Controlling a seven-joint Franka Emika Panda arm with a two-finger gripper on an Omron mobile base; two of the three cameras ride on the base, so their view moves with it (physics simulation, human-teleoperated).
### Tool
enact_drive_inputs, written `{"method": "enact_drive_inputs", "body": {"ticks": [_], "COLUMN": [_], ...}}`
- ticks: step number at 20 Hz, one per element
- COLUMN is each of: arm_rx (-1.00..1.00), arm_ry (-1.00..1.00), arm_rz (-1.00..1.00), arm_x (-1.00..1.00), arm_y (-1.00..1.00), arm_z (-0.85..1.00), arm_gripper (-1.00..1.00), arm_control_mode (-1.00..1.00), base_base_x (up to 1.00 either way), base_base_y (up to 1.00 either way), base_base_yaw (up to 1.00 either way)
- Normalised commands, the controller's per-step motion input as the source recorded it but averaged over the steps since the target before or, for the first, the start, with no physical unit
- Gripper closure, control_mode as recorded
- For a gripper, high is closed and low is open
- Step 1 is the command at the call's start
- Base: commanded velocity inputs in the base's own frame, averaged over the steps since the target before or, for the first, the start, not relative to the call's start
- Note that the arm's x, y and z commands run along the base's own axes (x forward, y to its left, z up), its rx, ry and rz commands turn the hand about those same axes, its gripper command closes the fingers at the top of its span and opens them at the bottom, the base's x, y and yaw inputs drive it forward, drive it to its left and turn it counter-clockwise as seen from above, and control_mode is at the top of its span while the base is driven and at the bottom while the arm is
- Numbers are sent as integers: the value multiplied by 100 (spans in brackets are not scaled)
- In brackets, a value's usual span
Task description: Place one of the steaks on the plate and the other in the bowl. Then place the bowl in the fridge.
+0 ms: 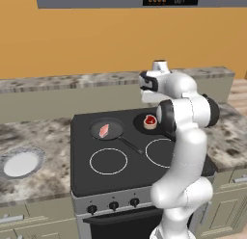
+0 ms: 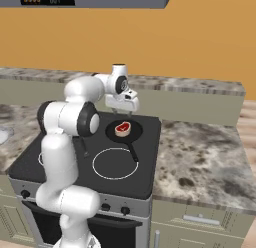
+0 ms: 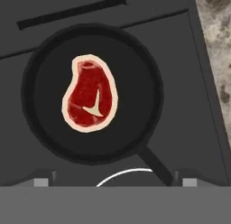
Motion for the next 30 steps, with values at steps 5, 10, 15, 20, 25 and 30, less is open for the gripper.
{"method": "enact_drive_inputs", "body": {"ticks": [5, 10, 15, 20, 25, 30], "arm_rx": [0, 0, 0, 0, 0, 0], "arm_ry": [0, 0, -7, 11, 11, 5], "arm_rz": [13, 15, 17, 5, 0, 0], "arm_x": [80, 70, 35, 2, 0, 0], "arm_y": [-1, -1, 0, 15, 5, -12], "arm_z": [-33, -33, -55, -29, -30, -27], "arm_gripper": [-100, -100, -100, -100, -100, -100], "arm_control_mode": [-100, -100, -100, -100, -100, -100], "base_base_x": [0, 0, 0, 0, 0, 0], "base_base_y": [0, 0, 0, 0, 0, 0], "base_base_yaw": [0, 0, 0, 0, 0, 0]}}
